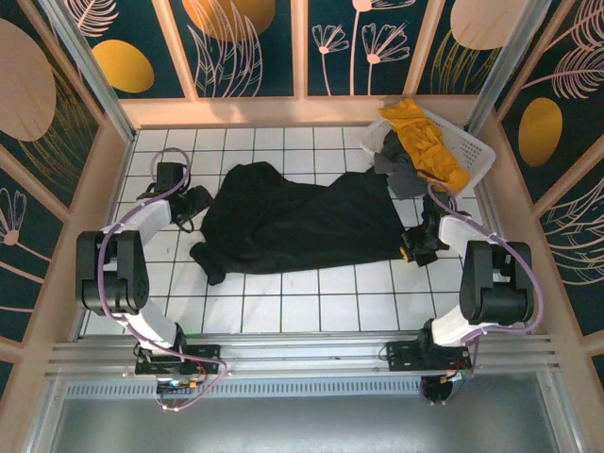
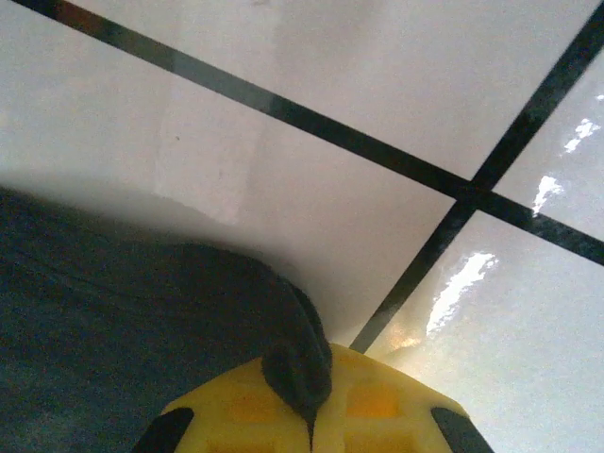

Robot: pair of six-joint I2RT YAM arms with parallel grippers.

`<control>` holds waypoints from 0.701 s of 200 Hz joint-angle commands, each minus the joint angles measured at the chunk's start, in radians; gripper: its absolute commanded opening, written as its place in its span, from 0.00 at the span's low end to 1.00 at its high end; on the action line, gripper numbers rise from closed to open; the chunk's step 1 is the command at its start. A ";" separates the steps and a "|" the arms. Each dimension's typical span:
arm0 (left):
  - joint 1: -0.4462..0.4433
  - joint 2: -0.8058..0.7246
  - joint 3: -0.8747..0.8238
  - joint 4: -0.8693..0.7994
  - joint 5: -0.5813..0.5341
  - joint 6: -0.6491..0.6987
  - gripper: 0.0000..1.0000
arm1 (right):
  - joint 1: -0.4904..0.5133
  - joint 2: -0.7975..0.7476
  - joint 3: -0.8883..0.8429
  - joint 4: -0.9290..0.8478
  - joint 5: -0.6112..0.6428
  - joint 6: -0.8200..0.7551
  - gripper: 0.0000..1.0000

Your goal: Fold and stack the t-shirts

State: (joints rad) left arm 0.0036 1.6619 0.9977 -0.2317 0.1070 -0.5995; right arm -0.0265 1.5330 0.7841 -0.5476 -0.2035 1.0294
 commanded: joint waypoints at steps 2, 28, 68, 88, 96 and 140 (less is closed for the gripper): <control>-0.020 0.045 -0.018 0.006 0.098 0.107 0.62 | -0.010 0.015 -0.002 0.016 0.006 -0.006 0.00; -0.028 0.126 -0.016 -0.032 0.037 0.109 0.57 | -0.008 0.020 -0.003 0.026 -0.005 0.005 0.00; -0.036 0.211 0.014 -0.011 0.042 0.107 0.25 | -0.005 0.021 0.007 0.024 -0.011 0.012 0.00; -0.039 0.162 0.047 0.011 0.026 0.083 0.00 | -0.003 0.012 0.009 0.031 -0.017 0.012 0.00; -0.040 0.123 0.067 0.019 0.017 0.069 0.00 | -0.002 0.005 0.008 0.039 -0.020 0.009 0.00; -0.053 -0.194 0.116 0.086 -0.052 -0.035 0.00 | -0.005 -0.037 0.011 0.053 0.029 0.004 0.00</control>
State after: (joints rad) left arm -0.0429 1.6684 1.0595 -0.2298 0.1104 -0.5571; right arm -0.0265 1.5360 0.7845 -0.5198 -0.2096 1.0302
